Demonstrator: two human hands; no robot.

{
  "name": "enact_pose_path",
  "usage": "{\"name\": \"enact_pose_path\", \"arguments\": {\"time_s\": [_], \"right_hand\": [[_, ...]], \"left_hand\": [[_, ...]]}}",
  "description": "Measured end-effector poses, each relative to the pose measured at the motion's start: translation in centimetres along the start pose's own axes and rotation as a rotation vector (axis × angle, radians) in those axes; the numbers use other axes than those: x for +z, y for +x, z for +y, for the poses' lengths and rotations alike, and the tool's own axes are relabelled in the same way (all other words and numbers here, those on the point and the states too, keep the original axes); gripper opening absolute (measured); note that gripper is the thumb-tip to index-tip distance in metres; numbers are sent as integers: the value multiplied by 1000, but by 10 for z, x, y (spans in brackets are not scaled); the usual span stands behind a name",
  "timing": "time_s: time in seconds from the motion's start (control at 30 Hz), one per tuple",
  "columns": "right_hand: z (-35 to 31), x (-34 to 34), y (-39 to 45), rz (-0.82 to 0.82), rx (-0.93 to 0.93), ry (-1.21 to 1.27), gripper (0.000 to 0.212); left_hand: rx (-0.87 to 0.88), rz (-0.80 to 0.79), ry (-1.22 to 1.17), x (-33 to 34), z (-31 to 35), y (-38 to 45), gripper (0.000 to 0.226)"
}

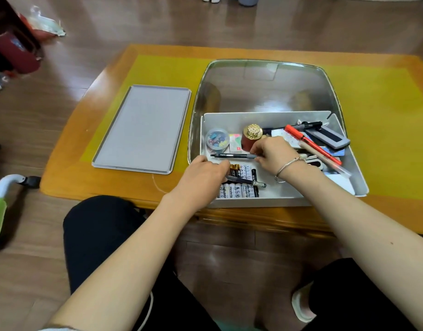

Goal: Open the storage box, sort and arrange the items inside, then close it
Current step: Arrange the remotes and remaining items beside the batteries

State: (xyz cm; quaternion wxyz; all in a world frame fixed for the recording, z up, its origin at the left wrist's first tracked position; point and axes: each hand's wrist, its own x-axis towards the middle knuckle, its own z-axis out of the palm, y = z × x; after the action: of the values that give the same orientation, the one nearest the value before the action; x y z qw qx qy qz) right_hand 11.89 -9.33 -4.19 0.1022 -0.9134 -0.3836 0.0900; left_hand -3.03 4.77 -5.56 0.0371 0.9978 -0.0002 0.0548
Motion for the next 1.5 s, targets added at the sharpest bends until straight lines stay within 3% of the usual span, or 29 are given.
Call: {"name": "enact_pose_path", "arguments": {"time_s": [0.27, 0.4, 0.57, 0.73, 0.93, 1.1, 1.27, 1.5], "right_hand": [[-9, 6, 7, -65, -25, -123, 18], [-10, 7, 9, -121, -20, -221, 32], [-12, 7, 9, -156, -50, -269, 26], [-13, 13, 10, -138, -90, -284, 28], [-9, 16, 9, -117, -141, -318, 27], [3, -13, -6, 59, -101, -132, 26], [41, -51, -24, 372, 149, -50, 15], [75, -61, -6, 297, 272, -36, 24]], "left_hand": [[-26, -22, -62, -1, 0, -1, 6], [-30, -70, -16, -2, 1, 0, 5], [-3, -129, -25, -5, 2, 1, 4], [1, -205, 21, -8, 1, 5, 32], [-96, -188, 64, -10, 15, 11, 31], [-239, -333, -15, -17, 31, 29, 49], [-356, -498, -123, -13, 40, 44, 65], [-370, -598, -120, -1, 40, 41, 74]]}}
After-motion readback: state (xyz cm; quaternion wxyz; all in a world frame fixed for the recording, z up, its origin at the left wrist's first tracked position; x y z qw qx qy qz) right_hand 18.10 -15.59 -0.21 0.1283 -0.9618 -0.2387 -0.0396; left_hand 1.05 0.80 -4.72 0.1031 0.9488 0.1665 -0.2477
